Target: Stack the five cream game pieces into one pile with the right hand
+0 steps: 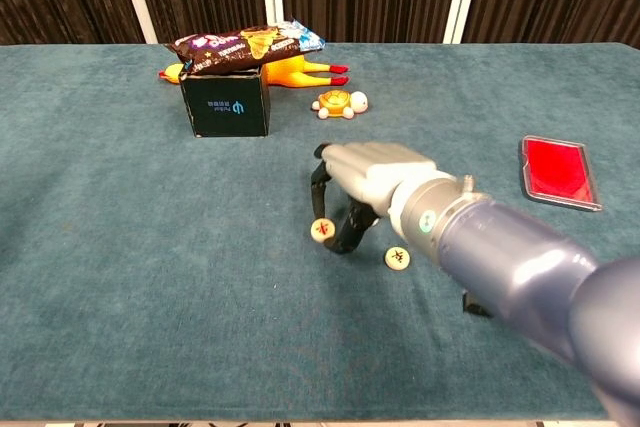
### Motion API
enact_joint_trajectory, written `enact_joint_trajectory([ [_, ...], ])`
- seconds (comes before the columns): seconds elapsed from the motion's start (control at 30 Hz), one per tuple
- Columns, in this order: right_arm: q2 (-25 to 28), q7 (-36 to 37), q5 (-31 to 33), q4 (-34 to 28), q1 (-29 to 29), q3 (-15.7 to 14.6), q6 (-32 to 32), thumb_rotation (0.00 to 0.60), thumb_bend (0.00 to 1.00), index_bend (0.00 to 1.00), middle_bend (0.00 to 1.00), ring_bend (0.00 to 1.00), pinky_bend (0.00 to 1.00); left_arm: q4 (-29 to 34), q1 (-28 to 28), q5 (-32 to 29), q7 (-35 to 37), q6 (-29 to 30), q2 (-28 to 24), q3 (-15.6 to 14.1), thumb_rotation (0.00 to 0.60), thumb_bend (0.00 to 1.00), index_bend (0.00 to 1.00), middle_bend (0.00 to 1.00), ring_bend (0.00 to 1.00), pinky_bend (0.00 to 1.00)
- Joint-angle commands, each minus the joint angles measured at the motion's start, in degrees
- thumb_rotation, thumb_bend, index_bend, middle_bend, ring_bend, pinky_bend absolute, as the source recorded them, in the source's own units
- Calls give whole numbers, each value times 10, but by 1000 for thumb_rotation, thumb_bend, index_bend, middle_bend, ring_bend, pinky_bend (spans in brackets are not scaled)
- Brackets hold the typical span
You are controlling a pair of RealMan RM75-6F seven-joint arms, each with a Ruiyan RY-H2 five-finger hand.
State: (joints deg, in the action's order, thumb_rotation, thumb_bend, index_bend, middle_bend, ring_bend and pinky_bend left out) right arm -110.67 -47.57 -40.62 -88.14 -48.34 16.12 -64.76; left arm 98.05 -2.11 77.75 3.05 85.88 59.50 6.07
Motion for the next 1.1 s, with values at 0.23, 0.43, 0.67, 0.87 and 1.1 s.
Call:
enact_joint_trajectory([
  [0.23, 34, -6, 24, -15, -2, 7, -1, 600, 379, 537, 0, 0, 0, 2, 1, 1, -2, 1, 0, -1, 600, 162, 147, 0, 0, 70],
  [0.43, 42, -4, 33, -12, -6, 3, 3, 600, 379, 537, 0, 0, 0, 1, 0, 0, -2, 0, 0, 0, 600, 162, 147, 0, 0, 70],
  [0.67, 39, -2, 47, 3, -13, 2, 6, 600, 379, 537, 0, 0, 0, 0, 0, 0, 0, 1, 0, 0, 600, 162, 147, 0, 0, 70],
  [0.87, 38, -2, 57, 16, -19, 5, 7, 600, 379, 537, 0, 0, 0, 0, 0, 0, 1, 0, 0, 1, 600, 162, 147, 0, 0, 71],
  [1.1, 44, 0, 60, 13, -23, 3, 5, 600, 379, 537, 0, 0, 0, 1, 0, -1, 1, -1, 0, 0, 600, 162, 147, 0, 0, 71],
])
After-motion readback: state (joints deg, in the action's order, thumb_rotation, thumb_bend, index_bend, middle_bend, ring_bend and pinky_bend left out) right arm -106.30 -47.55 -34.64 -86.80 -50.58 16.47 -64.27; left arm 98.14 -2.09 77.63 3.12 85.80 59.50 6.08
